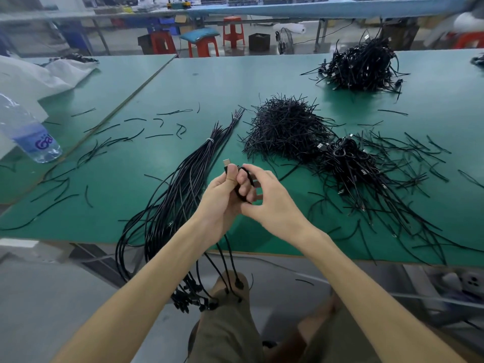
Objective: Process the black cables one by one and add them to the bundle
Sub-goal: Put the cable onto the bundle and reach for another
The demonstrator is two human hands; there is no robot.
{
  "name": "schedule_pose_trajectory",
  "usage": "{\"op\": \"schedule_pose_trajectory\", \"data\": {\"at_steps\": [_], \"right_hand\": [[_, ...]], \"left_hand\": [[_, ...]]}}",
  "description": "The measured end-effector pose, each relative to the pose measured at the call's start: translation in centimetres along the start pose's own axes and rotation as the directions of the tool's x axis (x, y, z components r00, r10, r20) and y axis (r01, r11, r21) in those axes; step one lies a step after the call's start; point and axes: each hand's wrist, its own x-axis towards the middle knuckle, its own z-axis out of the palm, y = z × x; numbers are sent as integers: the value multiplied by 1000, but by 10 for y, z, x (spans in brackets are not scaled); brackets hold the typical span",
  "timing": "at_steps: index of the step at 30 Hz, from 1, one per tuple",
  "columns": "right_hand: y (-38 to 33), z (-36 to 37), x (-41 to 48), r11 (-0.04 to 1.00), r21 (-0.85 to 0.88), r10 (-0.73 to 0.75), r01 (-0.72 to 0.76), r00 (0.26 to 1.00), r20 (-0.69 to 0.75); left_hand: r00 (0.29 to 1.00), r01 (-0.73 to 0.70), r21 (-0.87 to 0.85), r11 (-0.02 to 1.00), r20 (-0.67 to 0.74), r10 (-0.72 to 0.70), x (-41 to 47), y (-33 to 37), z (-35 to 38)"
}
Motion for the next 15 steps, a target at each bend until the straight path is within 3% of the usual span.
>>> {"op": "schedule_pose_trajectory", "data": {"at_steps": [4,8,12,15], "right_hand": [[0,-3,5,998,60,27,-23,997,-67],[4,-3,1,999,31,-39,42,995,-96],[6,-1,-2,997,-67,-47,39,990,-133],[10,-4,-1,982,-184,-70,43,987,-145]], "left_hand": [[997,10,-160,987,77,3,2,2,-3],[992,51,-124,991,124,-36,-1,3,-9],[986,25,154,988,157,-50,-3,10,-18],[999,-25,468,883,53,0,-3,9,-20]]}}
